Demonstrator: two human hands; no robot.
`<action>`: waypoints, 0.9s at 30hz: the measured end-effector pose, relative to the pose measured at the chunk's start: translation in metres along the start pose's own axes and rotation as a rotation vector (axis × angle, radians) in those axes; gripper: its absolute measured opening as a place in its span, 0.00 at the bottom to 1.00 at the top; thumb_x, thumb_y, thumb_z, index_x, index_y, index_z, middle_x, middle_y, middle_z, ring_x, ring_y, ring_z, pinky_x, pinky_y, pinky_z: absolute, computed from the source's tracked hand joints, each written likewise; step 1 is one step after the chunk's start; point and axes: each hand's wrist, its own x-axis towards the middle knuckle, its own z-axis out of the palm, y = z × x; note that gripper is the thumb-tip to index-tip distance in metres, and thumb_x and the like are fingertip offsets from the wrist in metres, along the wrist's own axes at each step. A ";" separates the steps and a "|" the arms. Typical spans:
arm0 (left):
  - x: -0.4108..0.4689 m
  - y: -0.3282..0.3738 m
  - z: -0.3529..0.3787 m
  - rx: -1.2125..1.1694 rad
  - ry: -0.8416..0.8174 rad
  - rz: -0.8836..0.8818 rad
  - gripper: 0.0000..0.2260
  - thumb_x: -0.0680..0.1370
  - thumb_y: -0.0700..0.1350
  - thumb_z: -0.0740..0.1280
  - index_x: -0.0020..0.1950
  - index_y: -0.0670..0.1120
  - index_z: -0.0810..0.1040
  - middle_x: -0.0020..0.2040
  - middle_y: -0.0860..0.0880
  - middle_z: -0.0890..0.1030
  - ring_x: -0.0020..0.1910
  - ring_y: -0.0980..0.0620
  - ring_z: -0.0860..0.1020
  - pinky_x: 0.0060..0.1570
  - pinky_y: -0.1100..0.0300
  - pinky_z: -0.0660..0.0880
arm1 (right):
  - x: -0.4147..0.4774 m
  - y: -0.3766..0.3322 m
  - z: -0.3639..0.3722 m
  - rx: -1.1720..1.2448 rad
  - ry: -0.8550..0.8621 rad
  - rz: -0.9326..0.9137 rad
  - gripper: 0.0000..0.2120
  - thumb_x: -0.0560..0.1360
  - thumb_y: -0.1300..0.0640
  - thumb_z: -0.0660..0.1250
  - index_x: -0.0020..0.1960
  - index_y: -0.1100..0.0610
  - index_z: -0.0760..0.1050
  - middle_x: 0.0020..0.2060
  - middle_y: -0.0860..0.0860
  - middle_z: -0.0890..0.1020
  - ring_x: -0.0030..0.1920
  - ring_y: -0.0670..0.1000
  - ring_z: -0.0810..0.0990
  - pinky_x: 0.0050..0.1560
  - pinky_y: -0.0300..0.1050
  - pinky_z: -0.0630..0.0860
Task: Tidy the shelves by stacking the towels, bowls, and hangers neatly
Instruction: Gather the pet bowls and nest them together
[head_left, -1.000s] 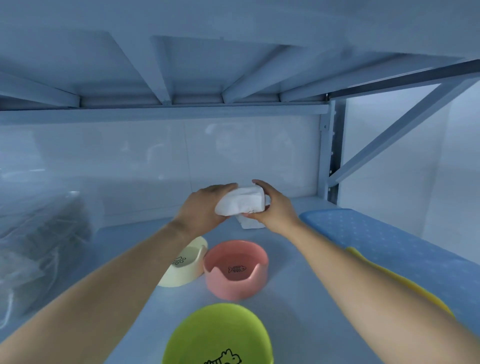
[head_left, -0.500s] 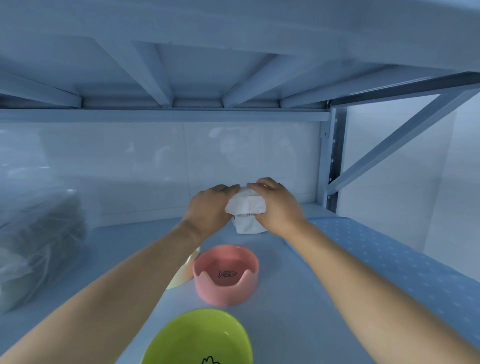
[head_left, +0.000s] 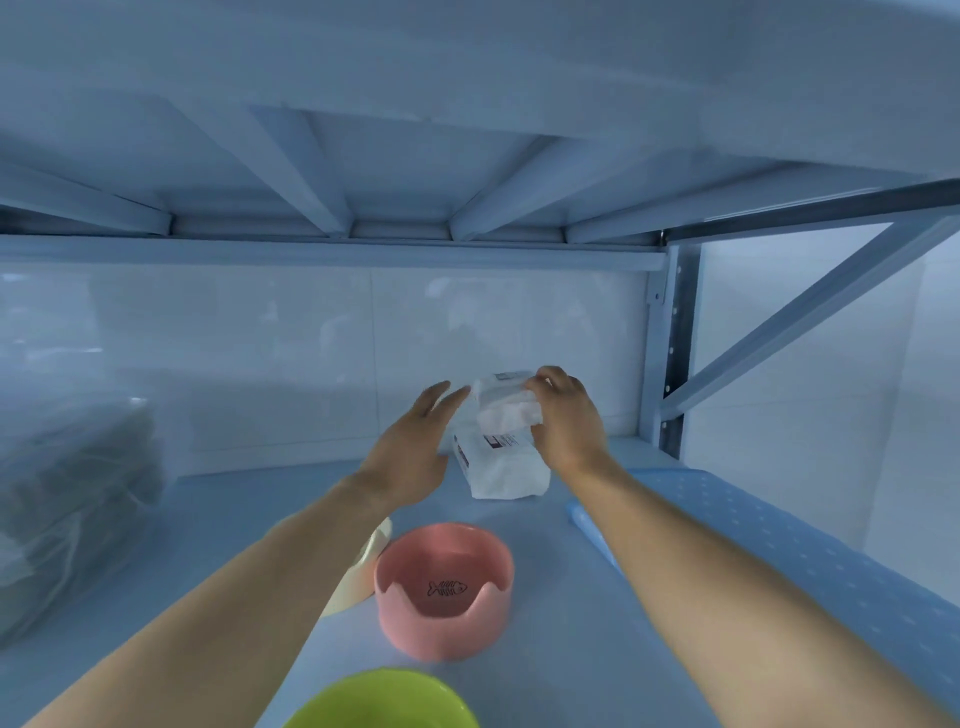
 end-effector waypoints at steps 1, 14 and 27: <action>-0.004 -0.006 0.003 0.022 -0.045 -0.012 0.34 0.74 0.39 0.65 0.76 0.52 0.54 0.77 0.50 0.51 0.71 0.48 0.64 0.66 0.56 0.66 | -0.002 0.002 0.007 -0.009 -0.036 0.011 0.24 0.68 0.73 0.61 0.61 0.56 0.71 0.63 0.49 0.70 0.60 0.53 0.69 0.52 0.47 0.74; -0.028 -0.022 0.012 0.047 -0.205 -0.069 0.23 0.74 0.49 0.68 0.68 0.51 0.69 0.72 0.49 0.63 0.71 0.53 0.62 0.67 0.64 0.57 | -0.002 -0.010 0.037 -0.228 -0.306 0.027 0.29 0.72 0.46 0.69 0.67 0.56 0.63 0.63 0.52 0.69 0.61 0.56 0.69 0.47 0.50 0.72; -0.025 -0.012 0.014 0.027 -0.303 -0.058 0.20 0.75 0.51 0.66 0.67 0.52 0.70 0.68 0.52 0.70 0.67 0.54 0.68 0.66 0.63 0.61 | 0.000 -0.002 0.037 -0.040 -0.341 0.019 0.23 0.76 0.65 0.54 0.67 0.47 0.69 0.68 0.49 0.68 0.70 0.53 0.61 0.67 0.53 0.62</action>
